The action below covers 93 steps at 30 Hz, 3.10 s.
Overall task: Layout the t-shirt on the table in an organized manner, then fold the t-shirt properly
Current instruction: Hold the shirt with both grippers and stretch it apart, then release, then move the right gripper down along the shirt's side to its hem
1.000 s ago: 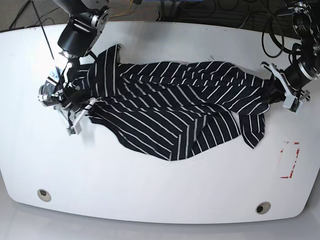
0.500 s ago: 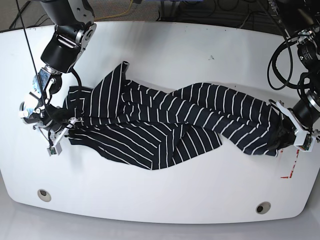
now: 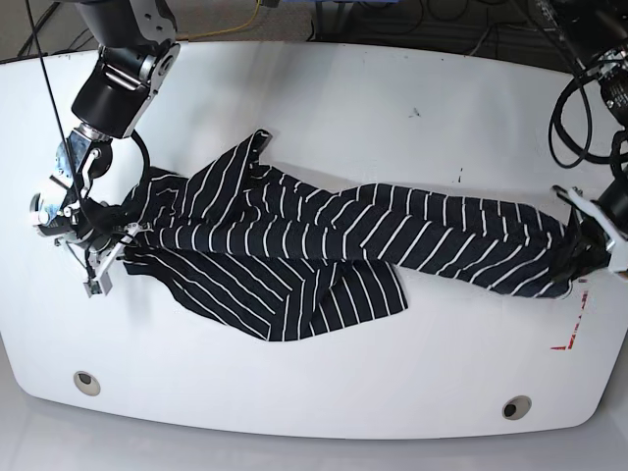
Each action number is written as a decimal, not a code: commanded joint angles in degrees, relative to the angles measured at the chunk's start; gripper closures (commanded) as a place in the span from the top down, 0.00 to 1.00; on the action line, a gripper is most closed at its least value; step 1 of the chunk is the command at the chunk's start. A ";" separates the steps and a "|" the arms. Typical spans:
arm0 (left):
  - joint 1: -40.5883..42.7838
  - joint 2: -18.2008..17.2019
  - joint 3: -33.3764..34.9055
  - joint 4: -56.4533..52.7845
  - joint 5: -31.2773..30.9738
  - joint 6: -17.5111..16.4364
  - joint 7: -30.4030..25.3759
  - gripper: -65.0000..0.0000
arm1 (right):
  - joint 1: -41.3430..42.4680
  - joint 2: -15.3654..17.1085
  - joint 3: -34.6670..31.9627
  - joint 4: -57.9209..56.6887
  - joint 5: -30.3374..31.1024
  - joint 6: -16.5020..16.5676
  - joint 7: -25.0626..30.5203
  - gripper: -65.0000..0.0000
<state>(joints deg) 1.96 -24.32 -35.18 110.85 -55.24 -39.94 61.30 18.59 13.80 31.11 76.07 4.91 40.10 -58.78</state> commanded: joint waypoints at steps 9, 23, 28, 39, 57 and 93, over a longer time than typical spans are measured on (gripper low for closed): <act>12.77 -0.70 -11.19 0.84 -12.05 -0.06 7.23 0.04 | 0.18 0.66 0.14 0.98 0.59 -0.10 0.98 0.00; 30.44 -0.52 -12.95 0.67 -12.93 -0.06 7.23 0.04 | -2.63 0.57 0.14 0.98 0.59 -0.58 0.81 0.00; 34.75 -0.52 -13.13 0.67 -12.93 -0.06 7.23 0.04 | -4.57 0.83 0.14 0.98 0.59 -0.84 0.89 0.00; 36.86 -0.96 -13.13 0.67 -9.94 -0.06 7.23 0.30 | -6.85 0.92 0.05 1.07 0.59 -0.76 0.89 0.03; 24.46 -1.05 -9.08 0.67 14.41 -0.06 7.32 0.60 | -6.77 1.54 0.05 4.06 0.85 -0.58 0.89 0.77; -7.54 12.93 8.94 -2.14 49.66 1.75 -1.47 0.60 | 21.37 -0.04 -6.19 -35.33 1.12 -0.40 18.92 0.77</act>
<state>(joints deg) -4.64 -11.40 -26.28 108.03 -7.68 -38.87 60.99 37.39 12.99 25.67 42.33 4.71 39.35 -42.68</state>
